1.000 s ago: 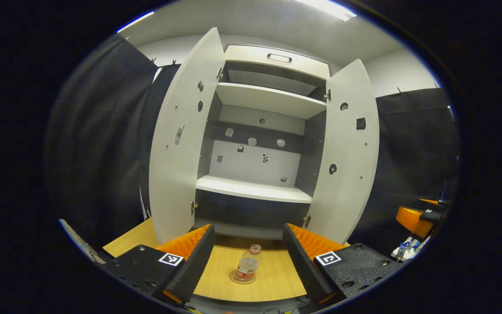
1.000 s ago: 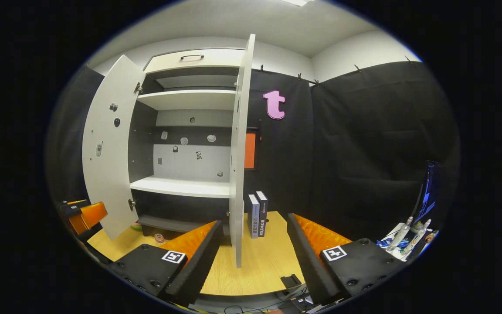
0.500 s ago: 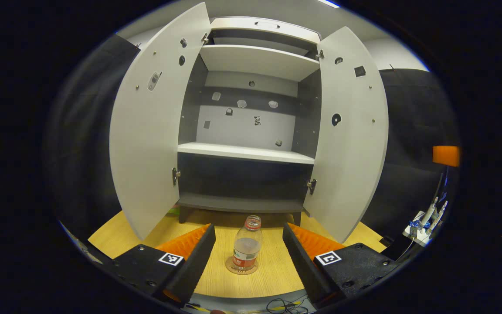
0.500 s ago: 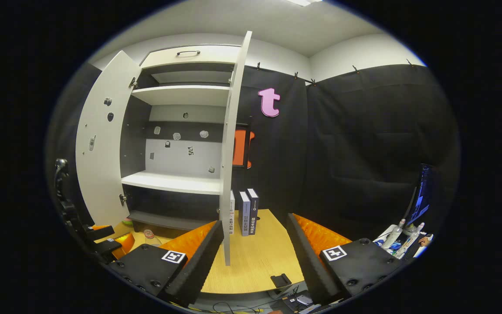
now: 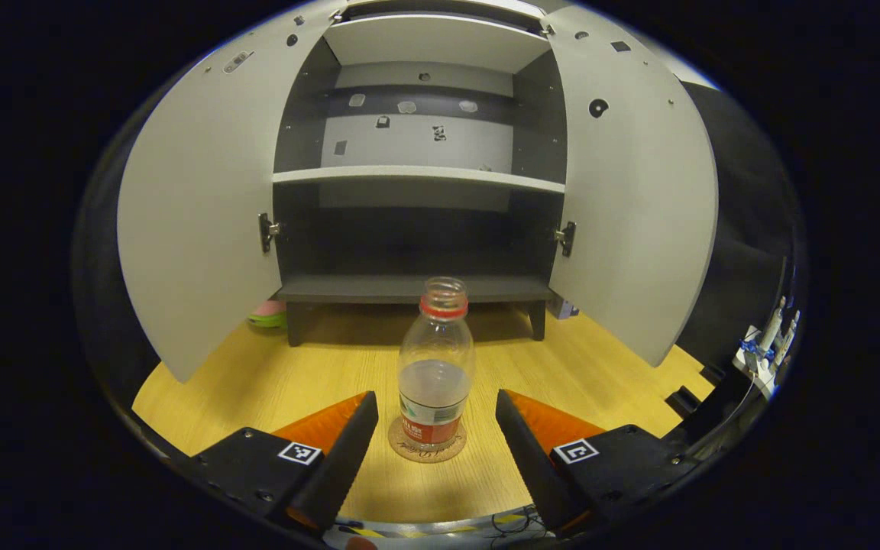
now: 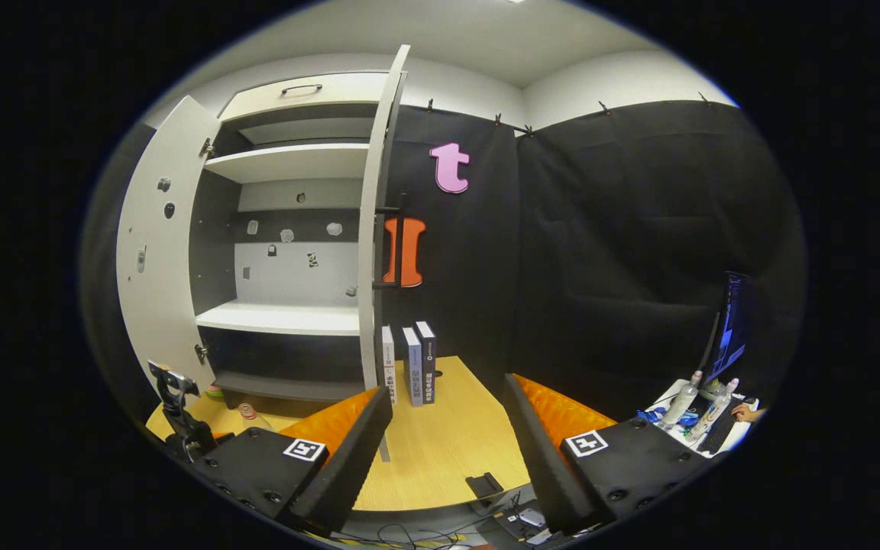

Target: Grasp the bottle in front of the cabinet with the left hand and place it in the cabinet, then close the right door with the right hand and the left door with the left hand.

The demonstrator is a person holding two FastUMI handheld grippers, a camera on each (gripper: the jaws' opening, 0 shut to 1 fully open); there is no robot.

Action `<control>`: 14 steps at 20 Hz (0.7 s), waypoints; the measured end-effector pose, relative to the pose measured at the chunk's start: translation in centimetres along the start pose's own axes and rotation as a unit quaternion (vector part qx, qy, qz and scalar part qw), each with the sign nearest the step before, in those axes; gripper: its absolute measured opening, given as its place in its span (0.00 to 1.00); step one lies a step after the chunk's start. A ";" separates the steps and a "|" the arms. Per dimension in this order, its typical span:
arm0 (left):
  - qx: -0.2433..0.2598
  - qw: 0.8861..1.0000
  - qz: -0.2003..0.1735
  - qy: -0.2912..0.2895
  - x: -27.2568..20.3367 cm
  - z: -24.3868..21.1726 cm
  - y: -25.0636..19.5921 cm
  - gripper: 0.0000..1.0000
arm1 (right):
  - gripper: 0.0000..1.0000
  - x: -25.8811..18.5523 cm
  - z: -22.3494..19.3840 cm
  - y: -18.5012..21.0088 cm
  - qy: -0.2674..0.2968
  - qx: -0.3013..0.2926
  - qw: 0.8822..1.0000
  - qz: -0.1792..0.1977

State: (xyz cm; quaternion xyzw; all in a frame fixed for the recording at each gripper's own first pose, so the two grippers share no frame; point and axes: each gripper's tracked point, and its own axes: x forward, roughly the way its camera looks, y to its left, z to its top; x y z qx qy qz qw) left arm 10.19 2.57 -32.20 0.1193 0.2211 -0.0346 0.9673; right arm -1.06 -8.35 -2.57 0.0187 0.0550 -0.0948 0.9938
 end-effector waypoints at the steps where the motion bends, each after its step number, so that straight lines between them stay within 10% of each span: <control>1: -0.001 1.000 0.001 0.010 0.7 -0.8 0.1 0.95 | 0.98 0.1 -0.1 -0.1 0.002 -0.001 1.000 -0.003; 11: -0.024 0.998 0.023 0.049 5.4 -4.5 1.1 0.95 | 0.98 0.9 -0.2 -1.4 0.011 -0.018 0.999 -0.032; 14: -0.021 0.999 0.008 0.049 5.2 -3.6 0.3 0.76 | 0.98 1.4 -0.2 -1.0 0.011 -0.016 0.999 -0.025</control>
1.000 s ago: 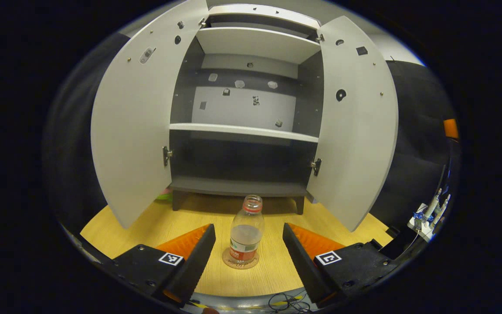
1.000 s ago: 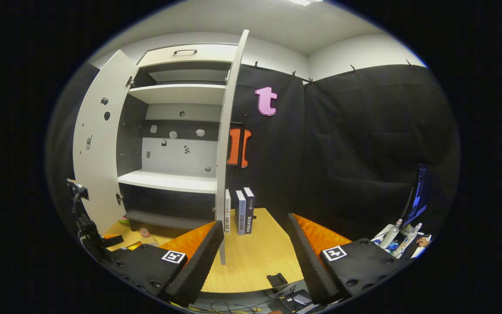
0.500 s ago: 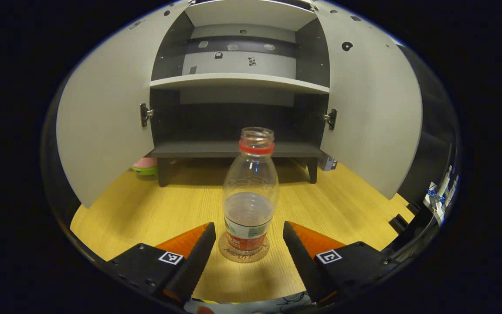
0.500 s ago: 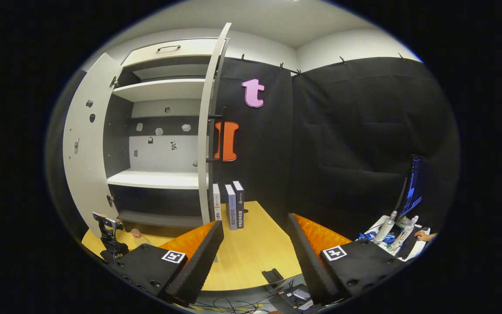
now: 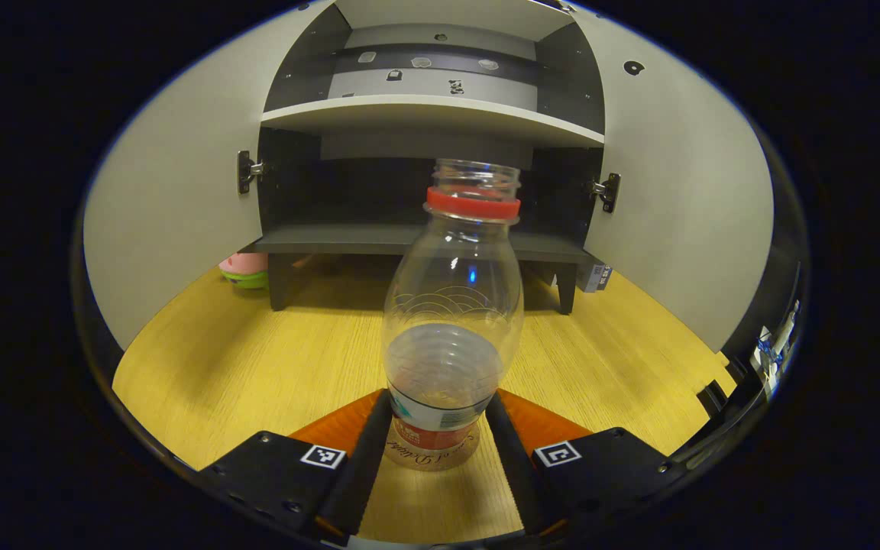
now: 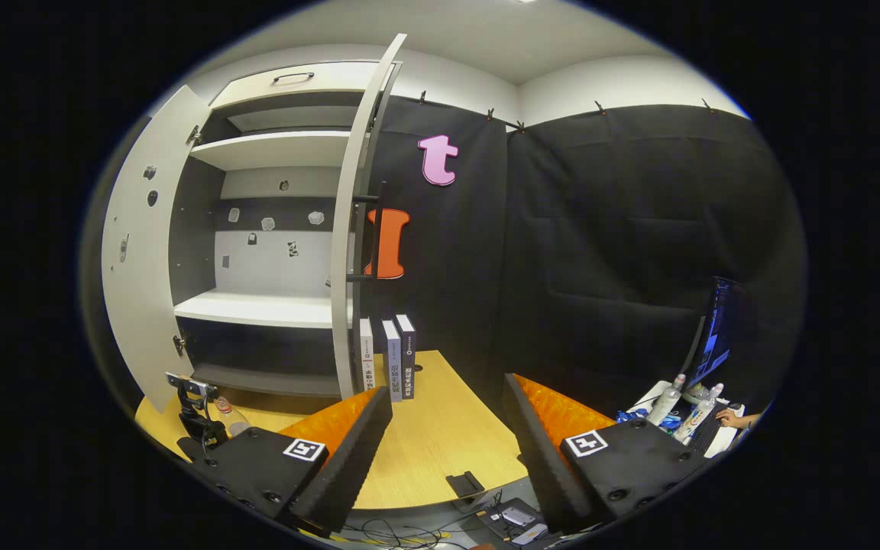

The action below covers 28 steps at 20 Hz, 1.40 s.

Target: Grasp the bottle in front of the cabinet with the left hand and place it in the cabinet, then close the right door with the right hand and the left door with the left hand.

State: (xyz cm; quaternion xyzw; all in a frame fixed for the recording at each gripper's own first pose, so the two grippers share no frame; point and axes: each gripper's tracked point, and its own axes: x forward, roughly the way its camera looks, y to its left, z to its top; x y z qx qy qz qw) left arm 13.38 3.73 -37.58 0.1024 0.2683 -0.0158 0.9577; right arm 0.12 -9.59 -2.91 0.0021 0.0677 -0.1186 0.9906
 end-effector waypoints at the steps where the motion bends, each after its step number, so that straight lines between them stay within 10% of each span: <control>1: 0.002 1.000 -0.003 -0.001 -0.4 0.5 -0.1 0.76 | 0.98 0.1 0.0 0.2 -0.001 -0.002 1.000 0.002; 17: 0.026 0.993 -0.075 -0.090 -8.8 22.0 -0.9 0.75 | 0.98 0.1 0.4 5.0 -0.035 0.006 0.997 0.075; 28: 0.059 0.983 -0.094 -0.145 -7.5 35.9 -3.4 0.75 | 0.98 0.4 -0.8 2.4 -0.025 0.036 0.998 0.049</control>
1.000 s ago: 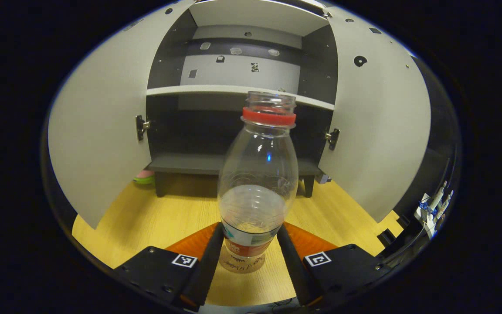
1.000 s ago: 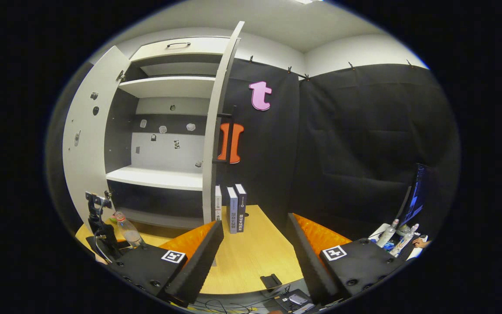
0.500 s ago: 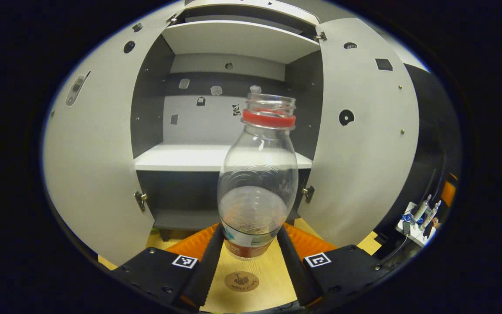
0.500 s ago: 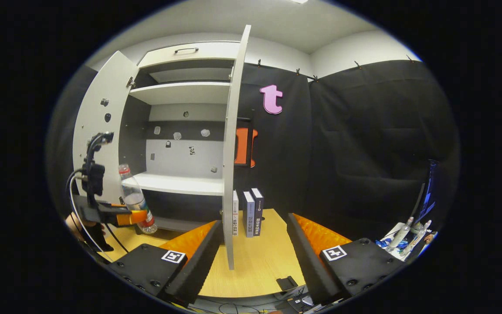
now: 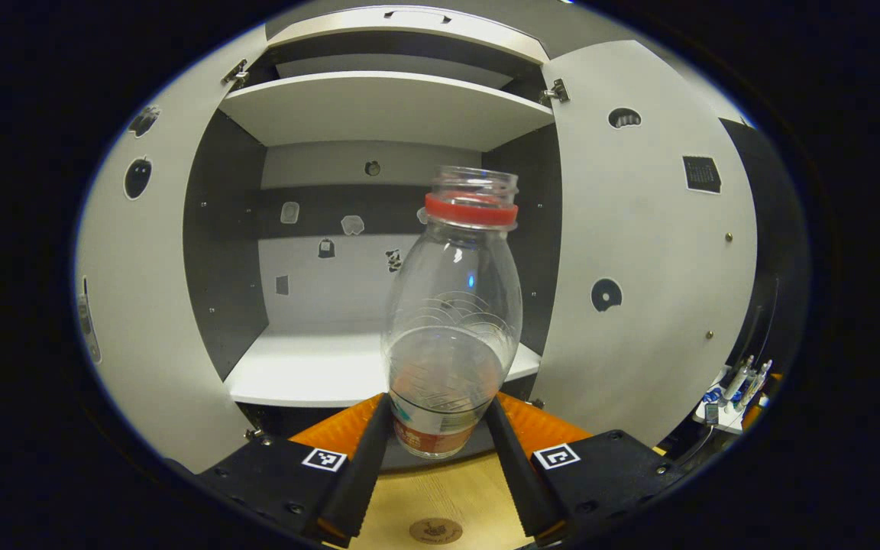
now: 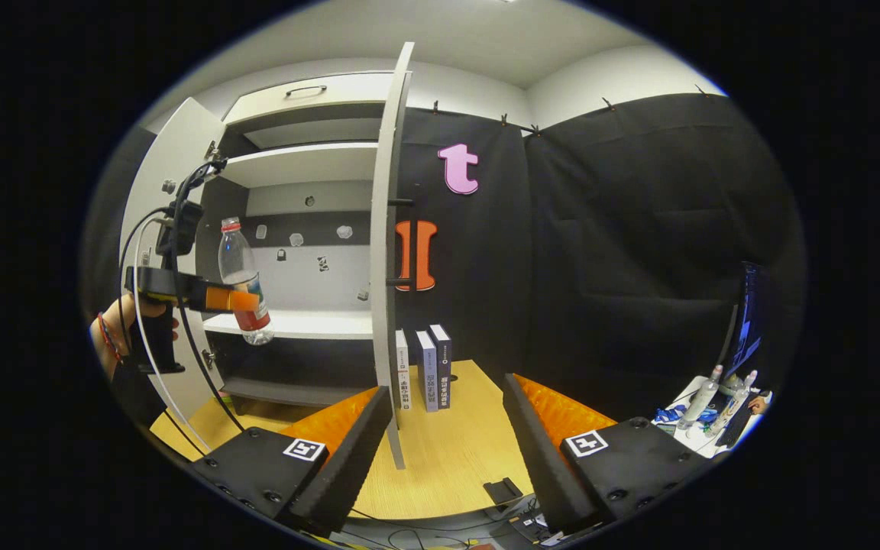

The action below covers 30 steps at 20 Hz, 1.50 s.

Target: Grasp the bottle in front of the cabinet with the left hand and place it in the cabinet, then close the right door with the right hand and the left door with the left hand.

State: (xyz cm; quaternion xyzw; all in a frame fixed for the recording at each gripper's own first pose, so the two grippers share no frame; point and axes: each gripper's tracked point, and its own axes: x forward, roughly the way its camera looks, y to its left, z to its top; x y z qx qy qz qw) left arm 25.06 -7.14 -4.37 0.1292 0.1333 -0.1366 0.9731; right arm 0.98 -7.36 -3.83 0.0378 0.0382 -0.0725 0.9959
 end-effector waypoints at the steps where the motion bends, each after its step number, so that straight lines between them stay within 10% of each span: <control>1: 0.000 1.000 -0.001 -0.003 0.8 0.9 0.0 0.75 | 0.98 0.1 -0.1 -0.4 0.001 0.003 1.000 -0.005; 30: -0.036 0.993 0.014 0.114 16.6 -0.9 1.5 0.78 | 0.98 6.1 -0.1 -8.8 0.027 0.018 0.998 -0.057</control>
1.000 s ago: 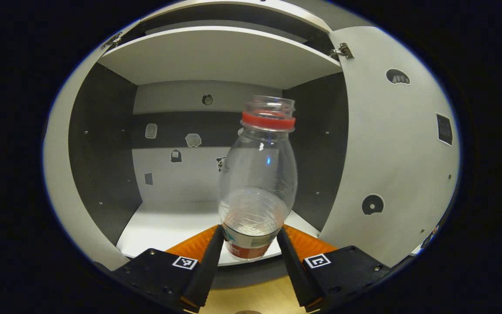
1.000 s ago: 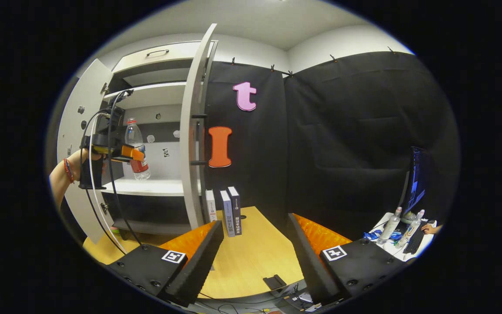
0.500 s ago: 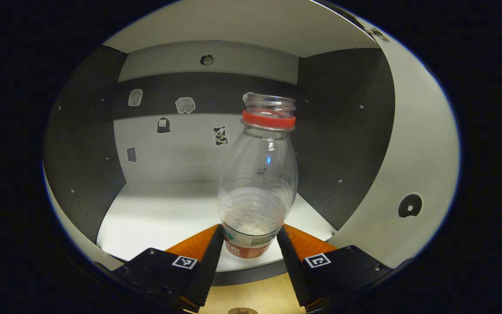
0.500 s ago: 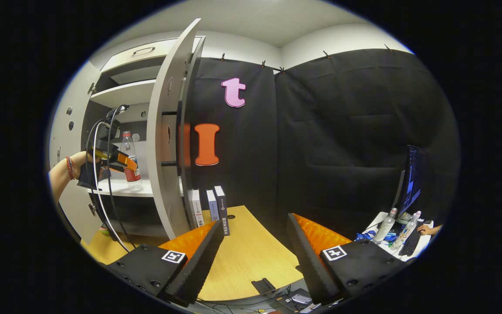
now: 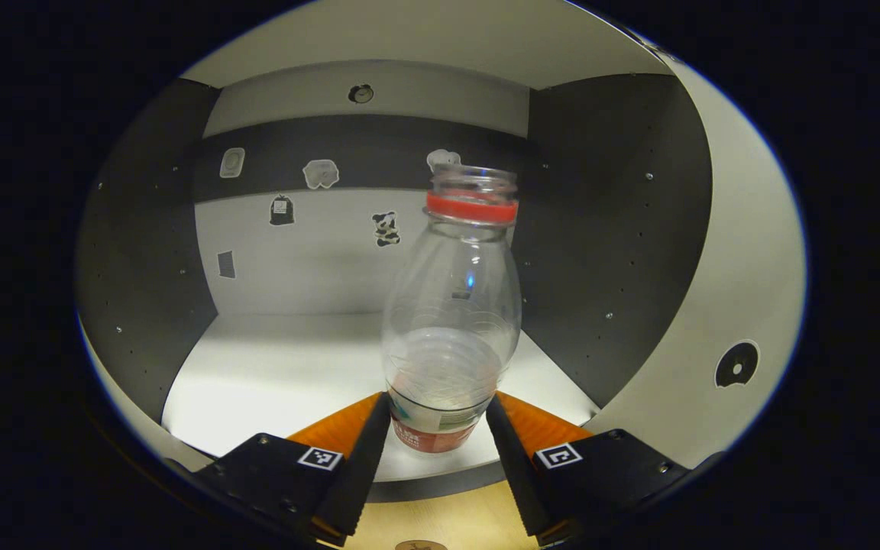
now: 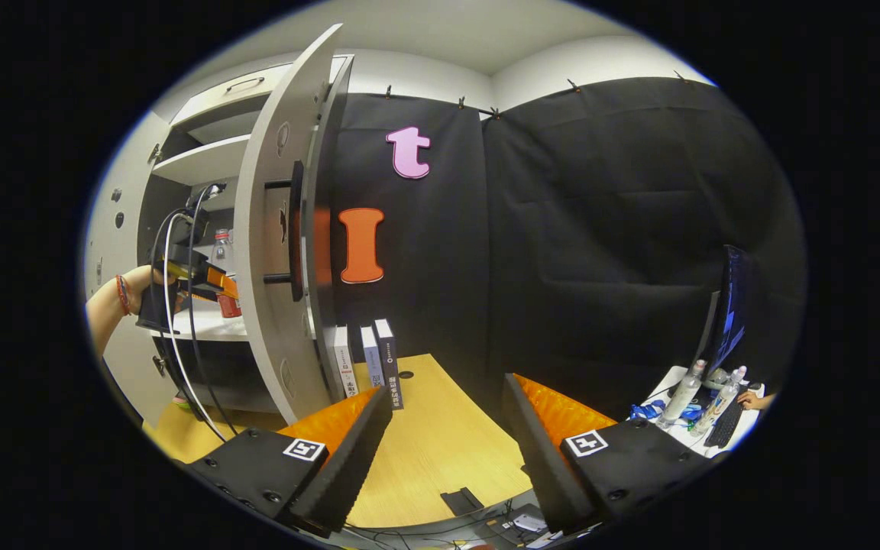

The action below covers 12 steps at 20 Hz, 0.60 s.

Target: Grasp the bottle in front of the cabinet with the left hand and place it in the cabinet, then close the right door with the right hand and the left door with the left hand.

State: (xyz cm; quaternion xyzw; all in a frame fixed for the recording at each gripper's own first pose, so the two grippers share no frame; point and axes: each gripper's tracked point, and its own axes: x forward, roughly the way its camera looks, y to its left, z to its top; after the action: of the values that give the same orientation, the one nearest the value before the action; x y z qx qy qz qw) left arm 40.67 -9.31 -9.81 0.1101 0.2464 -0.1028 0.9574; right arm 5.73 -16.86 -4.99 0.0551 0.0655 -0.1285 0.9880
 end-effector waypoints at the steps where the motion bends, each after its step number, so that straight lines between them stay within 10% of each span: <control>1: 0.002 1.000 0.003 0.002 0.2 0.0 0.2 0.78 | 0.98 0.2 0.0 0.0 0.001 0.001 1.000 0.001; 12: 0.003 0.998 0.041 -0.039 -2.6 0.6 0.8 0.95 | 0.94 5.0 -0.2 2.8 0.001 -0.016 0.999 0.047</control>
State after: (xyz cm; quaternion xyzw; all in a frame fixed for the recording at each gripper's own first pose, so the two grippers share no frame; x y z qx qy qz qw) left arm 38.92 -8.37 -7.91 0.1192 0.2034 -0.0683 0.9694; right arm 11.28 -15.35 -5.70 0.0424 0.0658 -0.0813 0.9936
